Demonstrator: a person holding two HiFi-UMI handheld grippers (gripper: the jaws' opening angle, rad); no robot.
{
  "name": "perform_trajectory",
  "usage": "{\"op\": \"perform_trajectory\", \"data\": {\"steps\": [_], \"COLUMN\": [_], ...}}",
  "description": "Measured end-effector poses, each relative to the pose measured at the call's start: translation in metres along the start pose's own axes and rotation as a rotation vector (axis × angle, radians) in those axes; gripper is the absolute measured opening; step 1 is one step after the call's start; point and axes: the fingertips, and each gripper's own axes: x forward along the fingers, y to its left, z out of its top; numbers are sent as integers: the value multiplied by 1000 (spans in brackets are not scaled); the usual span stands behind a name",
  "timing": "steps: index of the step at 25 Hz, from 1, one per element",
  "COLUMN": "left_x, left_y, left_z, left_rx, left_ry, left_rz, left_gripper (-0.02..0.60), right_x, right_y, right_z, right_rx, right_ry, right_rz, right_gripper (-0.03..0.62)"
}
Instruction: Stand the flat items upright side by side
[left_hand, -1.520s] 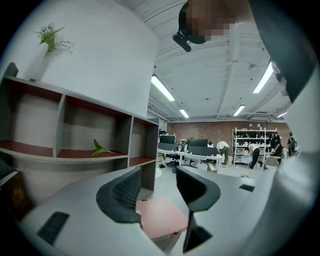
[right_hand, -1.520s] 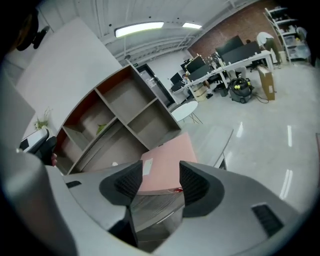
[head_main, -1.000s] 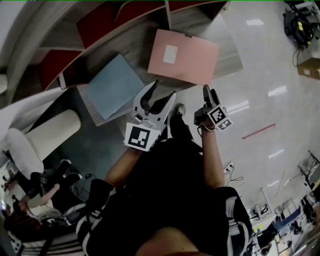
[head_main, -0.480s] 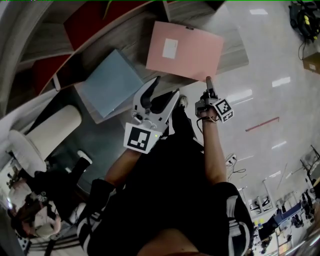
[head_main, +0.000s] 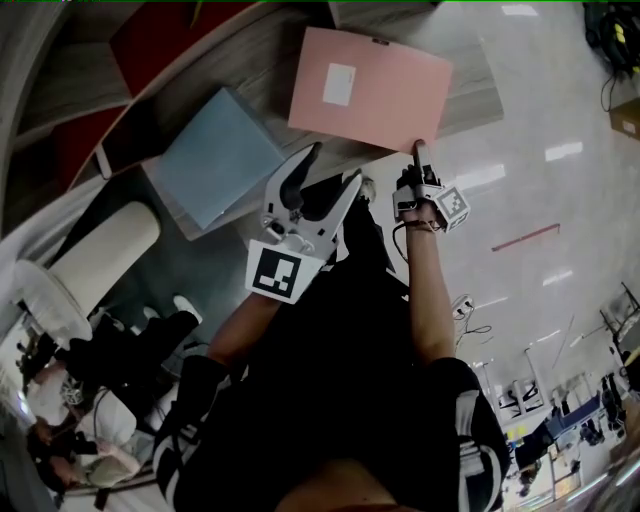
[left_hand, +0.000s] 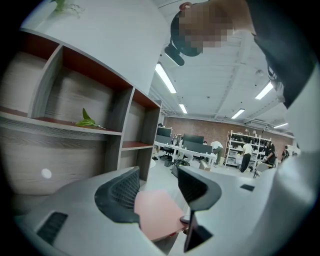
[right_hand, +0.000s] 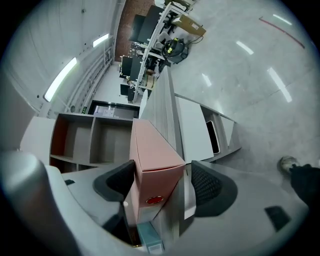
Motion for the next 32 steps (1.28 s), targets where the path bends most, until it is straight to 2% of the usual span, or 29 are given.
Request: {"op": "perform_trajectory", "data": {"steps": [5, 13, 22, 28, 32], "left_x": [0, -9, -23, -32, -39], "left_y": [0, -1, -14, -33, -47], "left_z": [-2, 2, 12, 24, 34], "left_rx": [-7, 0, 7, 23, 34], "left_ry": [4, -8, -35, -59, -81], "left_rz": [-2, -7, -7, -1, 2], "left_gripper": [233, 233, 233, 233, 233], "right_x": [5, 3, -26, -50, -69], "right_y": [5, 7, 5, 19, 36], "right_z": [-12, -17, -2, 9, 18], "right_rx": [-21, 12, 28, -20, -118], "right_ry": [61, 32, 4, -13, -33], "right_rz": [1, 5, 9, -13, -10], "right_gripper": [353, 325, 310, 301, 293]}}
